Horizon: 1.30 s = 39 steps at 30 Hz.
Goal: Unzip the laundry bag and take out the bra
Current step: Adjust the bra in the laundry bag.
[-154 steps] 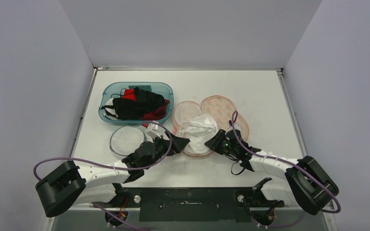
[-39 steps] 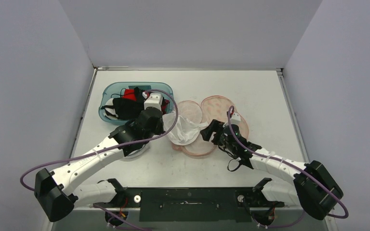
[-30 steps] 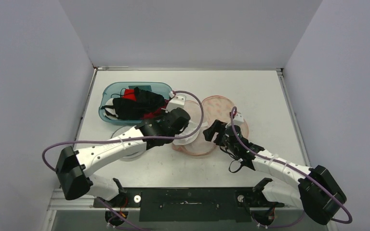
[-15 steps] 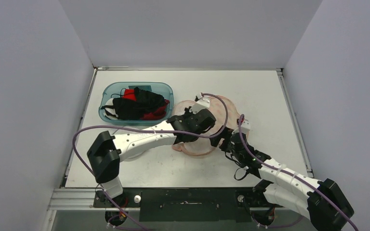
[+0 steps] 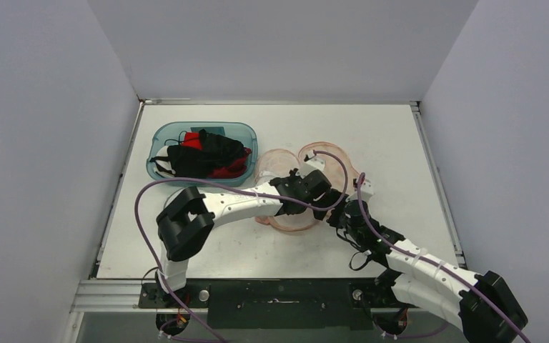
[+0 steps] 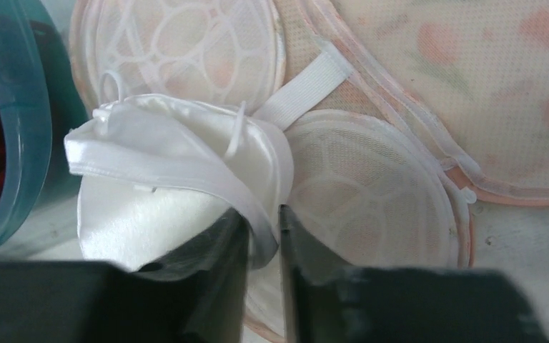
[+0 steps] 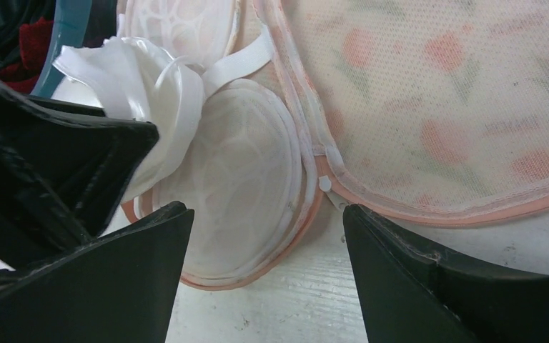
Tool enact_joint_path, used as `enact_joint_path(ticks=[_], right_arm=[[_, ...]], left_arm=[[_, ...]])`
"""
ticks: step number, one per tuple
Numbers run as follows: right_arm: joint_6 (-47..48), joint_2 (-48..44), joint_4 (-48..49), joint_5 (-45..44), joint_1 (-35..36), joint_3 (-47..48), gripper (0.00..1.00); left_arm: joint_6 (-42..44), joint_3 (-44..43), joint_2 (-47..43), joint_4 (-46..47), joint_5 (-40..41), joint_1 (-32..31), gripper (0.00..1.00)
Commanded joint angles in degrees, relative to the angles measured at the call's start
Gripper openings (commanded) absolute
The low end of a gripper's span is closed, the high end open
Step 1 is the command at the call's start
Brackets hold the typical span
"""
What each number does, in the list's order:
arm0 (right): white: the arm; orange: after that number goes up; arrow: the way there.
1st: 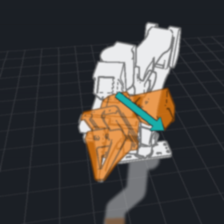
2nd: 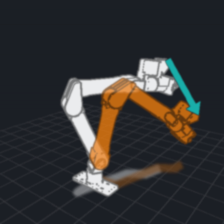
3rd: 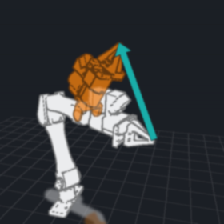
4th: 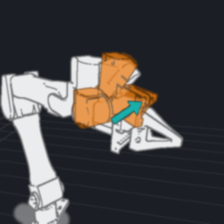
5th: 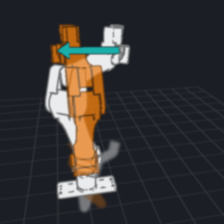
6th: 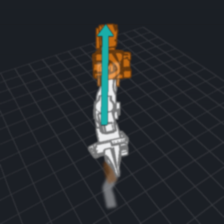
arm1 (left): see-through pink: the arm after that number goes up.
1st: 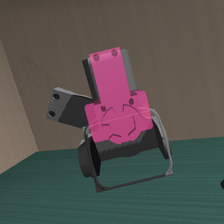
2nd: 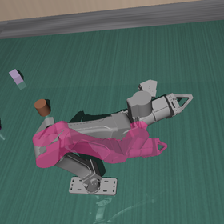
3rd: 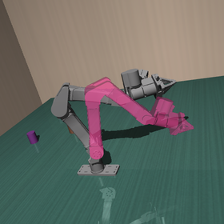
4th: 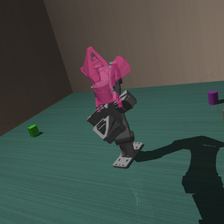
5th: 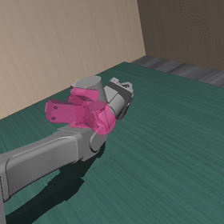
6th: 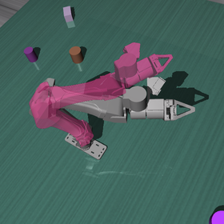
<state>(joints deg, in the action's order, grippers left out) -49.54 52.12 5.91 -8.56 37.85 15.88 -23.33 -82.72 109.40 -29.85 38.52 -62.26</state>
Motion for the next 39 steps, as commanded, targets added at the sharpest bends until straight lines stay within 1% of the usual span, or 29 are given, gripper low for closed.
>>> enact_joint_path(ticks=[1, 2, 6, 10, 13, 15, 17, 19, 21, 24, 26, 29, 32, 36, 39], right_arm=[[0.3, -2.2, 1.8, -0.1, -0.3, -0.7, 0.79], [0.3, -2.4, 1.8, -0.1, -0.3, -0.9, 0.79], [0.9, -2.9, 1.5, 0.1, -0.2, -0.9, 0.80], [2.9, -3.3, 1.1, 0.8, -0.3, 0.6, 0.80], [5.6, -2.8, 2.7, 4.4, -0.5, 2.7, 0.80], [7.5, -1.7, 6.4, 10.9, -0.4, 4.6, 0.79], [8.0, 1.6, 9.8, 16.8, -0.1, 7.2, 0.77], [7.9, 5.7, 13.7, 22.6, 0.7, 10.1, 0.71], [7.3, 10.6, 16.6, 26.4, 2.5, 13.9, 0.63], [7.5, 18.7, 19.0, 29.1, 5.7, 20.4, 0.48], [7.7, 24.3, 18.2, 29.3, 7.1, 25.4, 0.35], [8.1, 31.7, 16.3, 29.1, 8.1, 31.8, 0.21], [7.3, 37.3, 14.9, 27.9, 7.2, 34.7, 0.13], [6.2, 41.8, 13.9, 25.9, 5.2, 35.7, 0.09], [6.5, 44.7, 12.5, 25.0, 4.2, 35.7, 0.07]], left_arm=[[-0.2, -1.8, 0.5, 5.3, -2.5, 0.4, 0.31], [-0.1, -1.8, 0.4, 5.6, -2.7, 0.4, 0.39], [-0.4, -1.4, -2.0, 5.7, -4.1, 0.3, 0.55], [-1.5, -0.1, -8.0, 4.4, -5.5, 0.2, 0.62], [-3.0, 2.9, -15.2, 3.1, -5.7, 0.2, 0.67], [-4.1, 6.2, -22.0, 2.7, -5.7, 0.3, 0.72], [-5.4, 10.9, -29.4, 2.9, -5.7, 0.9, 0.76], [-7.0, 16.8, -37.4, 4.4, -6.5, 2.1, 0.77], [-8.4, 24.4, -46.0, 8.4, -9.6, 3.9, 0.77], [-11.0, 38.4, -59.4, 18.2, -15.0, 7.2, 0.77], [-13.8, 44.1, -64.6, 21.6, -19.5, 10.3, 0.76], [-16.9, 48.9, -68.1, 23.2, -24.5, 14.1, 0.76], [-19.3, 51.8, -68.9, 24.6, -27.6, 16.3, 0.76], [-22.4, 55.5, -69.4, 28.8, -30.2, 17.7, 0.77], [-24.5, 58.3, -68.5, 34.0, -32.1, 19.0, 0.81]])
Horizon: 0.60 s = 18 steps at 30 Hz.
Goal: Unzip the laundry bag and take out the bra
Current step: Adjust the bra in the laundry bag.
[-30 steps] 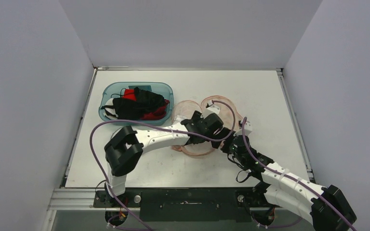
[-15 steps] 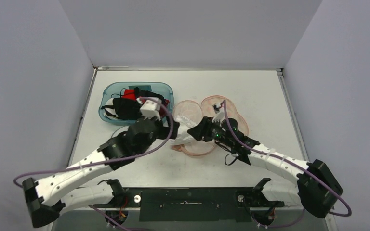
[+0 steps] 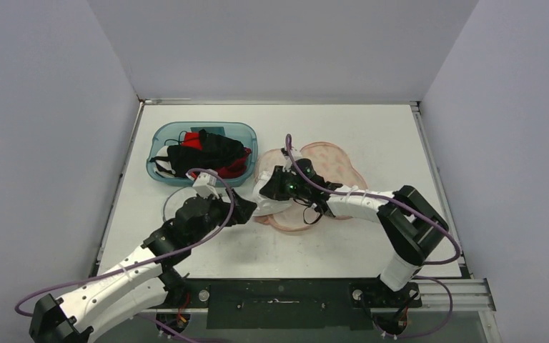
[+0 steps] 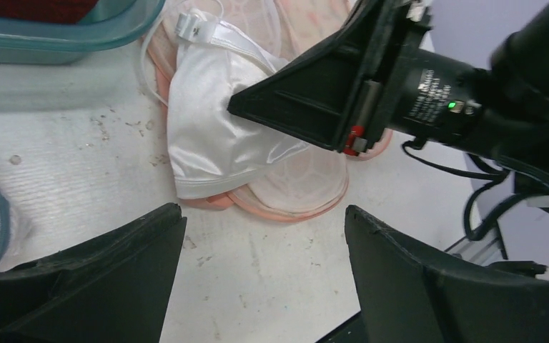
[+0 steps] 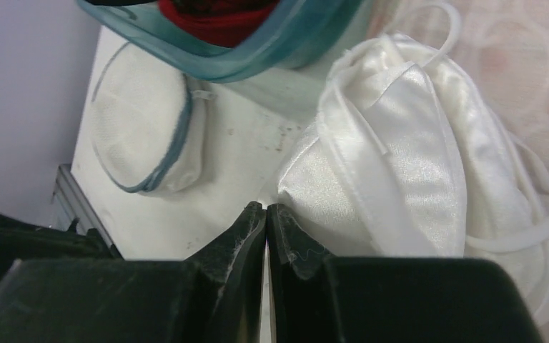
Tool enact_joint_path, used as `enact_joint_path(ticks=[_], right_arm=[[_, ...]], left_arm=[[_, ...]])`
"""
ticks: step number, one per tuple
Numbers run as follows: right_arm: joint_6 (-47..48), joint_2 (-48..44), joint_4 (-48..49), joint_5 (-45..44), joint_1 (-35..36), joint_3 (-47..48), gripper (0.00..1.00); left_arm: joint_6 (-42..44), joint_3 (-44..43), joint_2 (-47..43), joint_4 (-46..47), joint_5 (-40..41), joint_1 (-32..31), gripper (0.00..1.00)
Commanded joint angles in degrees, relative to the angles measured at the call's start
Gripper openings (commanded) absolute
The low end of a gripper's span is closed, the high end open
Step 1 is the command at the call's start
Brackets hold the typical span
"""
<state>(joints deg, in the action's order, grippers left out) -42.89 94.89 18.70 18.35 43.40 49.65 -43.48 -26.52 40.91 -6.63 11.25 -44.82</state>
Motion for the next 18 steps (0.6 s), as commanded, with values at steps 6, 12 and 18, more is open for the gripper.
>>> enact_joint_path(ticks=[6, 12, 18], right_arm=[[0.0, 5.0, -1.0, -4.0, -3.4, -0.2, 0.05], [0.3, 5.8, -0.9, -7.4, -5.2, -2.7, 0.05], [0.5, 7.7, 2.0, -7.7, -7.5, -5.7, 0.06]], left_arm=[[-5.8, 4.8, 6.2, 16.7, -8.0, 5.0, 0.87], [-5.7, 7.1, 13.3, 23.9, -10.2, 7.8, 0.88], [-3.9, 5.8, 18.2, 26.5, -10.5, 8.0, 0.87]])
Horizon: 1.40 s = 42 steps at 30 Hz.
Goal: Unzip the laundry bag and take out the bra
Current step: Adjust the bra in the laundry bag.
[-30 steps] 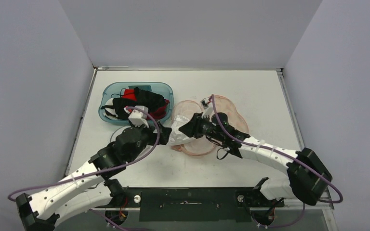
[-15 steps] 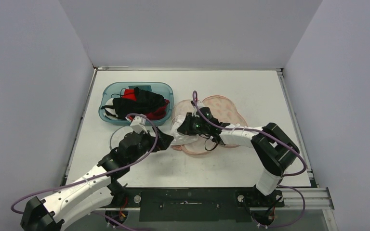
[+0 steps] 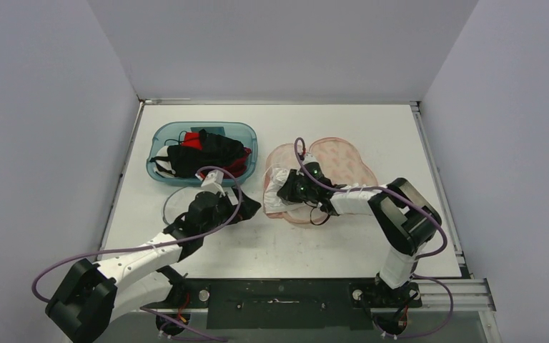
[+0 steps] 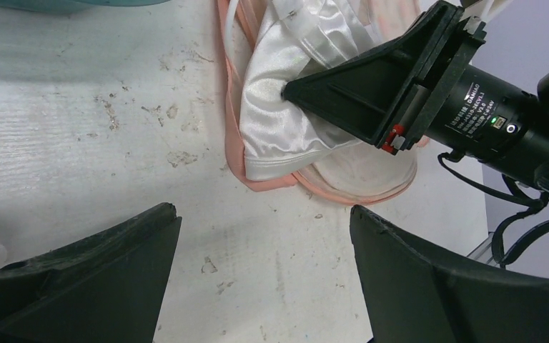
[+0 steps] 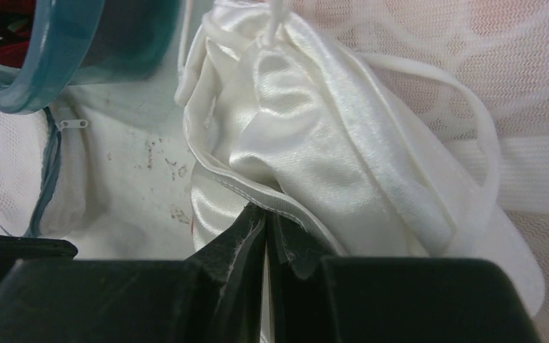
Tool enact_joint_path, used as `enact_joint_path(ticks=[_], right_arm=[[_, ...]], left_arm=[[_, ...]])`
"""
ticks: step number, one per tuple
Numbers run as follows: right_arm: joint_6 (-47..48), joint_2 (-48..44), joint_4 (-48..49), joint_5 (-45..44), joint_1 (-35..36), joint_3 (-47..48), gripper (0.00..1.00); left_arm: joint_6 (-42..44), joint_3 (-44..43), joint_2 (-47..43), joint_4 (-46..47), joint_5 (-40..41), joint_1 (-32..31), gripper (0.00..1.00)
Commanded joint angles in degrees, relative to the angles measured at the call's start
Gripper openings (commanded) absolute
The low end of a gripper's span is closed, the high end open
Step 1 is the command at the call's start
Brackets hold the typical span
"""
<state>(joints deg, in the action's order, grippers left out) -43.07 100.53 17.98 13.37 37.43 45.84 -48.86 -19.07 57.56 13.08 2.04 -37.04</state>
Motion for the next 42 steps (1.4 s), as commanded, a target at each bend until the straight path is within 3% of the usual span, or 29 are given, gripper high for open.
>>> enact_joint_path(ticks=[1, 9, 19, 26, 36, 42], right_arm=[[0.6, 2.4, 3.4, -2.7, -1.9, -2.5, 0.06], [1.4, 0.6, 5.2, -1.6, -2.5, -3.8, 0.14], [4.0, -13.6, -4.3, -1.7, -1.4, -0.8, 0.53], [5.5, -22.7, -9.3, -2.8, -2.4, -2.7, 0.67], [0.6, -30.0, -2.4, -0.4, -12.9, -17.2, 0.66], [1.4, -31.4, -2.4, -0.1, -13.5, -18.8, 0.65]], left_arm=[[1.7, -1.9, 2.0, 6.9, -1.1, 0.2, 0.87], [2.8, -3.1, 3.2, 6.1, -1.1, 0.1, 0.87], [3.5, -4.8, 2.6, 3.8, -0.8, -0.8, 0.87], [3.6, -5.6, 3.3, 4.0, -1.4, -1.0, 0.88], [0.1, -10.8, 17.4, 19.4, -10.5, -0.3, 0.91], [-0.2, -16.6, 25.6, 18.6, -11.2, -0.4, 0.87]])
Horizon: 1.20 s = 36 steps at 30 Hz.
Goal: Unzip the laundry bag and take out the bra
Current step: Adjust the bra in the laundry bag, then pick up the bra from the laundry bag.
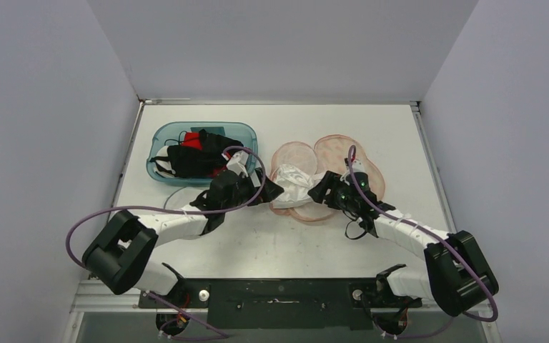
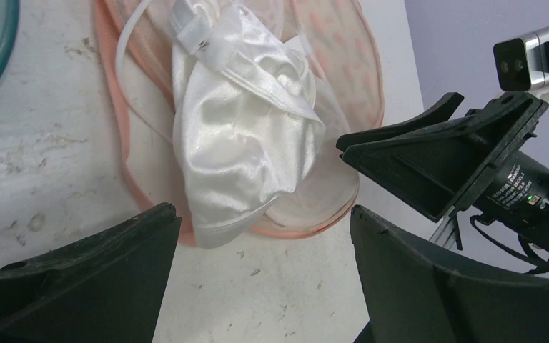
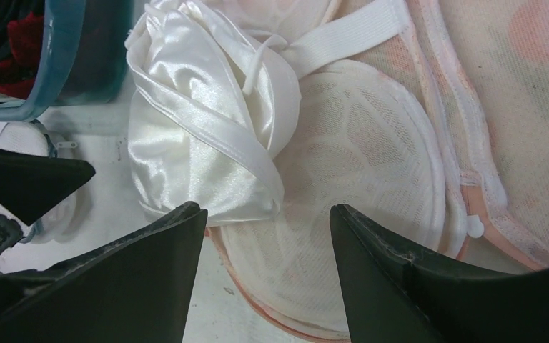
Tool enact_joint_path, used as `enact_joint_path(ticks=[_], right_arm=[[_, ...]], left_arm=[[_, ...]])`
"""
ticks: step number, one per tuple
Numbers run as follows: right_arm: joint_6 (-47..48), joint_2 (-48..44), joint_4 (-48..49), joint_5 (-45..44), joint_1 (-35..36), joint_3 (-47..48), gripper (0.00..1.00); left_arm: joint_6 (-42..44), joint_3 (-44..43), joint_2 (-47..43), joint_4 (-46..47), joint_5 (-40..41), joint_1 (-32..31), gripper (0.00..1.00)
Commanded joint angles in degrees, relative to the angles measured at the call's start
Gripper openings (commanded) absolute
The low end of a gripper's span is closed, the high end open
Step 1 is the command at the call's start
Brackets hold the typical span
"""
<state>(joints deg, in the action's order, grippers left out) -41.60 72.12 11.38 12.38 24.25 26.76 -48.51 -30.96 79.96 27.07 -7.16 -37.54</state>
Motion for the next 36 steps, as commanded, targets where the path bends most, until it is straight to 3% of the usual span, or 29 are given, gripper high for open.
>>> enact_joint_path(ticks=[1, 15, 20, 28, 30, 36], right_arm=[[-0.1, -3.3, 4.3, 1.0, -0.3, 0.1, 0.65], [-0.5, -8.7, 2.9, 2.8, -1.0, -1.0, 0.65], [-0.5, -9.2, 2.9, 3.0, -1.2, -1.3, 0.65], [-0.8, -9.9, 2.7, 3.1, -1.7, -1.9, 0.65], [-0.7, -10.5, 2.2, 3.0, -1.9, -1.8, 0.65], [0.1, -14.0, -1.3, 1.4, -2.2, -0.7, 0.65]], left_arm=[[-0.5, -5.4, 4.2, 4.1, -1.9, 0.1, 0.87], [-4.4, -10.3, 17.1, 4.7, -7.3, -0.2, 0.77], [-5.3, -10.4, 17.6, 7.3, -8.1, -0.6, 0.48], [-4.8, -11.0, 17.7, 7.4, -8.7, -0.7, 0.15], [-4.8, -10.9, 17.2, 7.6, -8.9, -0.7, 0.01], [-2.6, -11.7, 12.0, 3.5, -7.4, -1.6, 0.00]])
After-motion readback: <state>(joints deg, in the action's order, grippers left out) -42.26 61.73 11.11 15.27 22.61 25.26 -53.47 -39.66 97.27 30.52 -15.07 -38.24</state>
